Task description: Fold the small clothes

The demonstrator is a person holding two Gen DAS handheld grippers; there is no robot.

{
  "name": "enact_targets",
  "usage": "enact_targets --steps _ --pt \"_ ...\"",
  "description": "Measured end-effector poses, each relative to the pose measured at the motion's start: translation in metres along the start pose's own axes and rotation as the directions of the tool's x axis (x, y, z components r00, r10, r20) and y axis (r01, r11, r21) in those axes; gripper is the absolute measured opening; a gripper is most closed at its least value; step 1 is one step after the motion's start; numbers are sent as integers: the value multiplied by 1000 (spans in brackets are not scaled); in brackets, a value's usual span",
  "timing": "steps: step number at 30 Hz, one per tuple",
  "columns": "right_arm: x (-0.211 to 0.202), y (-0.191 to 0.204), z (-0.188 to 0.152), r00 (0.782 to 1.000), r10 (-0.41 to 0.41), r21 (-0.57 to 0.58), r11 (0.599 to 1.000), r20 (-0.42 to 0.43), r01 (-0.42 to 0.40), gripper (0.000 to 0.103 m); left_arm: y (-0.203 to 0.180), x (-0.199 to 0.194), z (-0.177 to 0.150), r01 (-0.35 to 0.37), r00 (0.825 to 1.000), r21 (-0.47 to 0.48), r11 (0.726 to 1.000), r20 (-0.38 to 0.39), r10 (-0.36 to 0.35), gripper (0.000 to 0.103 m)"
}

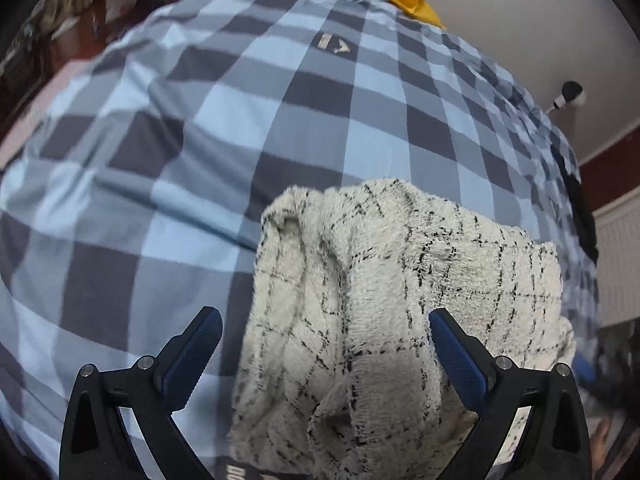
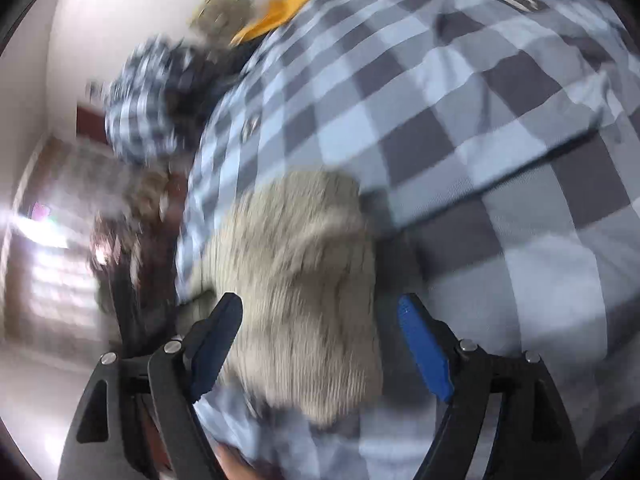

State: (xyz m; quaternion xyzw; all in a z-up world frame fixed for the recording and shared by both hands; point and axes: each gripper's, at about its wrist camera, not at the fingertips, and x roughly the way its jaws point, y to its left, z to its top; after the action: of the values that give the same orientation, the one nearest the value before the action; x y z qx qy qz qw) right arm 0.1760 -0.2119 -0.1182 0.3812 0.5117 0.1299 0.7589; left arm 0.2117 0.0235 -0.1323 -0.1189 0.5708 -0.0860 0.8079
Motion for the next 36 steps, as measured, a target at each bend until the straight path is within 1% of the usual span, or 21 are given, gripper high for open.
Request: enact_targets --steps 4,5,6,9,12,13,14,15,16,19,21,23,24,25,27,28,30,32,33,35,36 --pt "35 15 6 998 42 -10 999 -45 -43 77 3 0 1 9 1000 -7 1000 -4 -9 103" --pt "43 25 4 998 48 -21 999 -49 -49 73 5 0 2 10 1000 -14 1000 -4 -10 103" --pt "39 25 10 998 47 -27 998 -51 -49 72 8 0 2 3 1000 -24 1000 -2 -3 103" --pt "34 58 0 1000 -26 -141 990 5 27 72 18 -6 6 -59 998 -45 997 26 61 103" --pt "39 88 -5 996 -82 -271 958 44 91 72 29 -15 12 -113 993 -49 992 23 114 103" --pt "47 111 -16 990 -131 -359 922 61 144 72 34 -21 15 -117 993 -53 992 22 118 103" --pt "53 116 -19 982 -175 -415 889 76 191 73 39 -26 17 -113 993 -60 992 27 115 102" --pt "68 132 -32 955 -272 -510 809 115 292 74 46 -37 21 -106 993 -82 991 42 110 102" --pt "81 136 -40 927 -345 -543 754 151 369 76 50 -47 23 -93 993 -102 990 58 99 102" --pt "99 110 -49 869 -453 -541 689 197 482 87 55 -69 21 0 994 -163 987 108 18 102" --pt "94 99 -50 863 -451 -546 675 228 497 90 45 -69 13 61 996 -154 986 79 -49 102" --pt "87 100 -47 870 -441 -549 682 220 484 90 23 -56 1 83 997 -81 993 -4 -83 102" --pt "81 100 -42 883 -425 -544 702 200 461 90 8 -45 -9 84 994 -18 996 -63 -85 102" --pt "78 99 -36 897 -403 -533 726 181 434 91 0 -40 -18 75 994 20 997 -85 -73 102" --pt "69 93 -18 936 -328 -474 809 128 348 91 -10 -35 -35 27 996 62 998 -83 -21 102" --pt "56 84 -10 962 -258 -410 870 92 273 91 -14 -33 -43 10 997 74 997 -79 -4 102" --pt "36 62 3 992 -119 -260 958 27 122 91 -20 -25 -50 2 997 86 996 -76 5 103" --pt "19 47 5 998 -64 -171 983 -4 62 91 -22 -14 -52 -22 998 103 994 -62 28 103" --pt "2 39 4 998 -61 -148 987 5 62 91 -20 -6 -51 -50 997 98 994 -60 56 103" --pt "-21 34 -4 995 -90 -180 979 41 96 91 -11 -1 -50 -40 997 35 999 -61 42 103" --pt "-36 31 -17 988 -137 -221 964 66 148 91 -8 -1 -50 -30 998 6 1000 -54 31 103"
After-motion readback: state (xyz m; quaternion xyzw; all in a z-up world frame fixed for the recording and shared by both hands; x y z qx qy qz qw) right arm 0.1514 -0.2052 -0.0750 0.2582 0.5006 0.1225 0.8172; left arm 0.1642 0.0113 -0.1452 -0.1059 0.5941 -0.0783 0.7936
